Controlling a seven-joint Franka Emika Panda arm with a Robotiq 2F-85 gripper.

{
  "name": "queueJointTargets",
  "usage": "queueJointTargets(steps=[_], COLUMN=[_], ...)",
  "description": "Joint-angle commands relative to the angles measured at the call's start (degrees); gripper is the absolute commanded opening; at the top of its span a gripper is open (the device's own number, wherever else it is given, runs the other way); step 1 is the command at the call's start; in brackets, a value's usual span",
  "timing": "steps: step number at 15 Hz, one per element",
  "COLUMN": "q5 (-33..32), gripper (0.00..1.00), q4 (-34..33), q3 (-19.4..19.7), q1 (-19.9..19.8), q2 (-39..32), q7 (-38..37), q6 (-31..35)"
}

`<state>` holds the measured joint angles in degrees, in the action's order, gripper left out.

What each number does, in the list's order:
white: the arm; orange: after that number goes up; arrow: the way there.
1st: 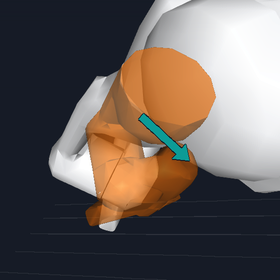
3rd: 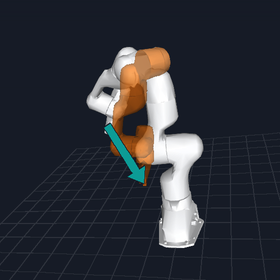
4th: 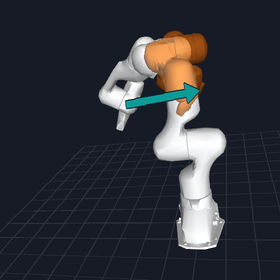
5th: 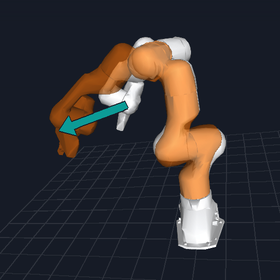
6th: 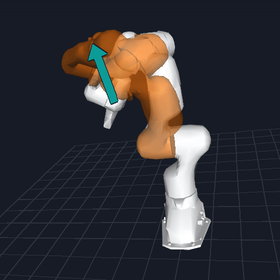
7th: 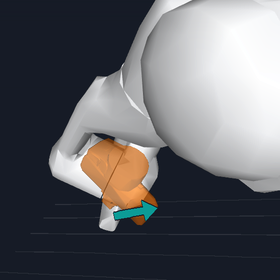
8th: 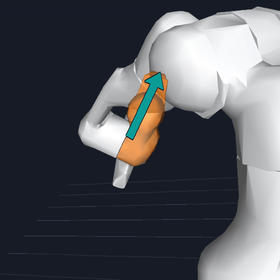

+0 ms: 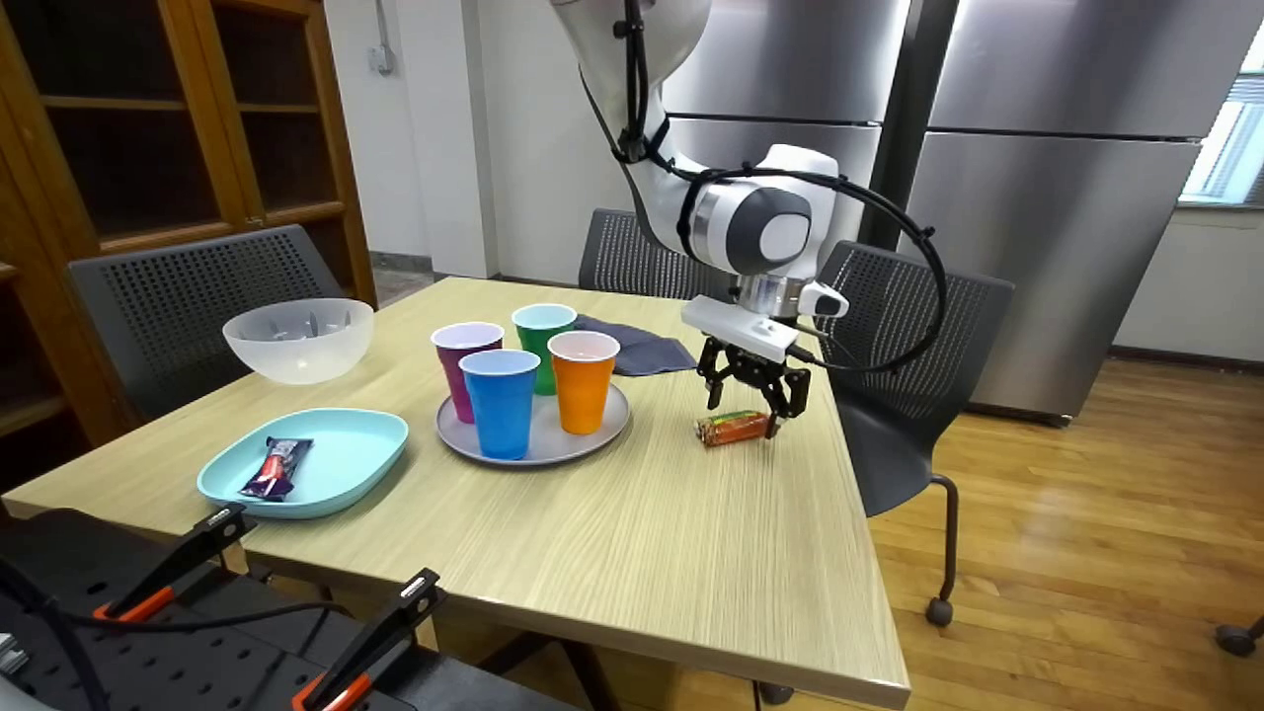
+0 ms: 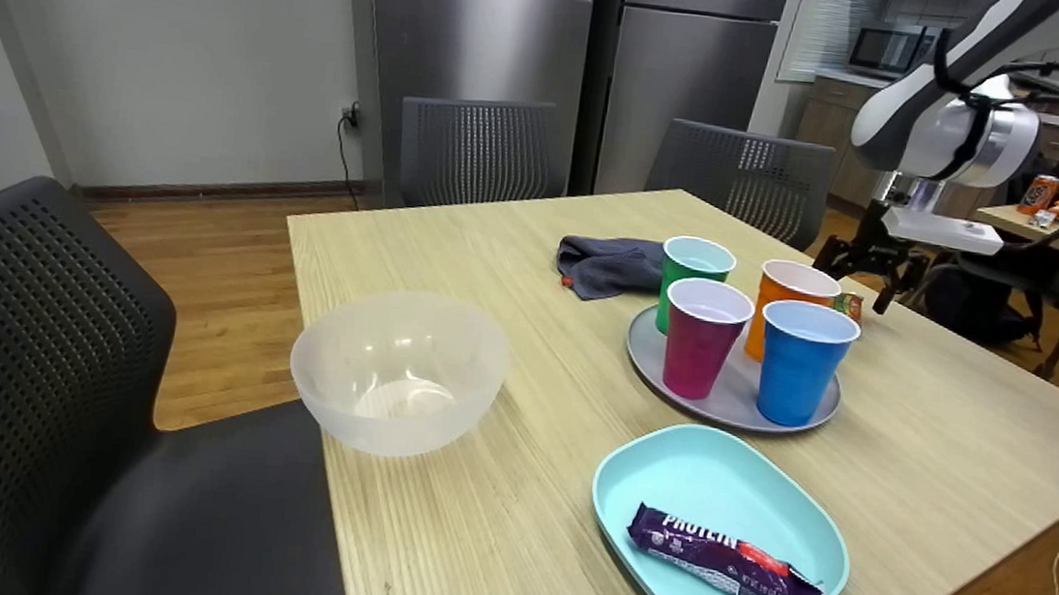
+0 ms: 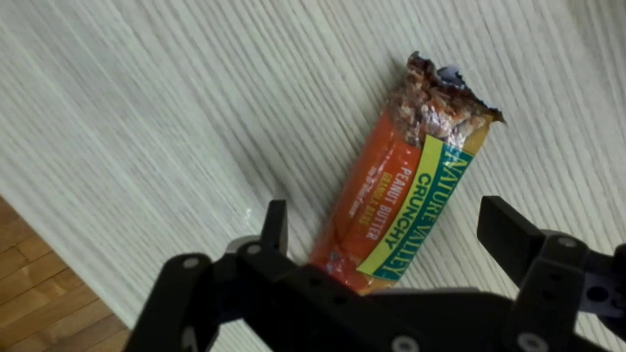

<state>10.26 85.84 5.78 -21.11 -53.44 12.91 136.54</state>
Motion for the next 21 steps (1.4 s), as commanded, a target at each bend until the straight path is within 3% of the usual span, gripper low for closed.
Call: queueJointTargets(steps=[1, 5, 6, 7, 14, 21], q5=[0.24, 0.33, 0.35, 0.28, 0.54, -0.97], gripper=[1.0, 1.0, 0.75, 0.74, 0.18, 0.17], q4=[-1.4, -0.37, -0.29, -0.22, 1.65, 6.98], q3=[-1.57, -2.02, -2.17, -2.29, -2.86, -2.33], q1=[-1.52, -1.75, -1.83, -1.89, -2.38, -2.91], q2=[-0.7, 0.02, 0.1, 0.24, 1.8, 8.48], q7=[-0.17, 0.41, 0.55, 0.78, 1.77, 5.64], q6=[-0.53, 0.09, 0.13, -0.19, 0.92, 0.6])
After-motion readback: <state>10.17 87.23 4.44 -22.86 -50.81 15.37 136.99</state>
